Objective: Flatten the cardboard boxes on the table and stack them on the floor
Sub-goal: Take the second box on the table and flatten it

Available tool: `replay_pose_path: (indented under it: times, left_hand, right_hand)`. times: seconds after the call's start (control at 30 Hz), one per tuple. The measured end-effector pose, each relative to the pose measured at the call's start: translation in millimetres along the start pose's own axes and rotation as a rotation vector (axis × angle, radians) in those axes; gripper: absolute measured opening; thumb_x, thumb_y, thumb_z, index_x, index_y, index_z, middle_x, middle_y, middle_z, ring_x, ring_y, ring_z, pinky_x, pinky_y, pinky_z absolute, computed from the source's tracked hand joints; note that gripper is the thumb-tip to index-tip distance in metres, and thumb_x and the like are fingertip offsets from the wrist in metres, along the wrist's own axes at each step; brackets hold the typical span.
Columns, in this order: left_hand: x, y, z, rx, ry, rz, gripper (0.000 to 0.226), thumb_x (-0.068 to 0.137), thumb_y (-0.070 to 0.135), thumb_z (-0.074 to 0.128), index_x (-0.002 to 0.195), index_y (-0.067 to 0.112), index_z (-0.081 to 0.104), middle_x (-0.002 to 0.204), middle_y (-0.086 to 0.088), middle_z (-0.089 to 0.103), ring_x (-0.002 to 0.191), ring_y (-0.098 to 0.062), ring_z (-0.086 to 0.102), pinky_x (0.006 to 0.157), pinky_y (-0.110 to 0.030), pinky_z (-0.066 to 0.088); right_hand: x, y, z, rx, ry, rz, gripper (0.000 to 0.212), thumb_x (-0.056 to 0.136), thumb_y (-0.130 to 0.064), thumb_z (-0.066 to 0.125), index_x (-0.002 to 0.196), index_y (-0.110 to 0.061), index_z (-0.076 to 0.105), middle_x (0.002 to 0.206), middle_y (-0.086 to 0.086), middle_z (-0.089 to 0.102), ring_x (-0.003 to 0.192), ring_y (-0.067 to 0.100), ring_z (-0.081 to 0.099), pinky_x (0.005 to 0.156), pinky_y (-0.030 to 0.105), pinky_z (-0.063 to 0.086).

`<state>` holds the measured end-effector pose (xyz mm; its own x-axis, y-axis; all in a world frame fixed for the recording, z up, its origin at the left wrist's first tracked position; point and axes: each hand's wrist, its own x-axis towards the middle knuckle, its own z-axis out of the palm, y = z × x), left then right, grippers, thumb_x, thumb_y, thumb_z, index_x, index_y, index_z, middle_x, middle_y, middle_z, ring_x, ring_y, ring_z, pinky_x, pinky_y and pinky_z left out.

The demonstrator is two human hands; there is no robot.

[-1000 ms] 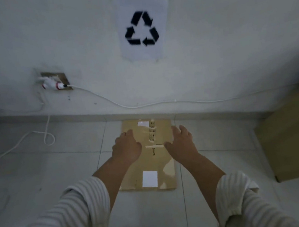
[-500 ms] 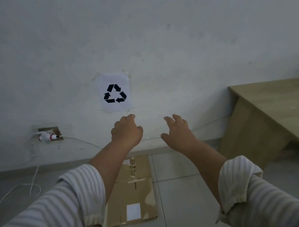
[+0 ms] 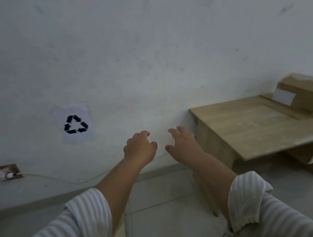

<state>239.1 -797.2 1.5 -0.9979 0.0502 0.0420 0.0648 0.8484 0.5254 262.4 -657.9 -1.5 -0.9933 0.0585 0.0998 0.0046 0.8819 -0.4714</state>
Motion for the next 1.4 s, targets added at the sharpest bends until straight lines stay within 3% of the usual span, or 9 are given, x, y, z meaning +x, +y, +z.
replay_pose_path:
  times: [0.27,0.37,0.63,1.1,1.4]
  left_hand:
    - [12.7,178.9,112.2,-0.088,-0.091,0.049,0.052,0.091,0.037,0.05,0.141,0.023,0.042,0.145,-0.006,0.045,0.13,-0.031,0.042,0.103,-0.041,0.038]
    - [33.2,226.9,142.6,-0.08,-0.1,0.069,0.053,0.091,0.037,0.05,0.142,0.022,0.042,0.145,-0.008,0.044,0.13,-0.032,0.042,0.105,-0.042,0.039]
    - [139.2,324.8,238.1,-0.122,-0.078,0.105,0.052,0.09,0.042,0.051,0.139,0.024,0.045,0.144,-0.002,0.049,0.13,-0.028,0.046,0.105,-0.042,0.041]
    - [277.2,559.5,409.5,-0.11,-0.238,0.188,0.05,0.091,0.04,0.05,0.138,0.024,0.045,0.146,-0.003,0.044,0.131,-0.028,0.043,0.106,-0.042,0.036]
    - [298.6,699.0,516.8,-0.198,-0.229,0.064,0.051,0.091,0.042,0.052,0.138,0.023,0.046,0.144,-0.002,0.047,0.128,-0.026,0.046,0.105,-0.043,0.04]
  right_hand:
    - [4.6,183.0,-117.8,-0.052,0.048,0.087,0.057,0.09,-0.025,0.054,0.143,-0.014,0.037,0.149,0.015,0.03,0.137,0.035,0.027,0.11,0.039,0.028]
    - [17.7,237.2,-137.9,-0.032,0.041,0.116,0.059,0.091,-0.026,0.054,0.145,-0.017,0.034,0.152,0.012,0.026,0.14,0.033,0.022,0.11,0.042,0.027]
    - [106.5,376.8,-164.4,-0.036,0.032,0.129,0.061,0.092,-0.031,0.055,0.147,-0.02,0.032,0.155,0.009,0.022,0.142,0.03,0.019,0.112,0.042,0.027]
    - [220.6,635.6,-282.5,-0.011,0.095,0.27,0.06,0.092,-0.032,0.055,0.147,-0.019,0.034,0.152,0.01,0.028,0.139,0.029,0.027,0.109,0.041,0.03]
    - [262.6,800.9,-369.9,0.005,0.033,0.181,0.059,0.092,-0.03,0.056,0.146,-0.017,0.034,0.152,0.009,0.027,0.14,0.029,0.023,0.113,0.041,0.027]
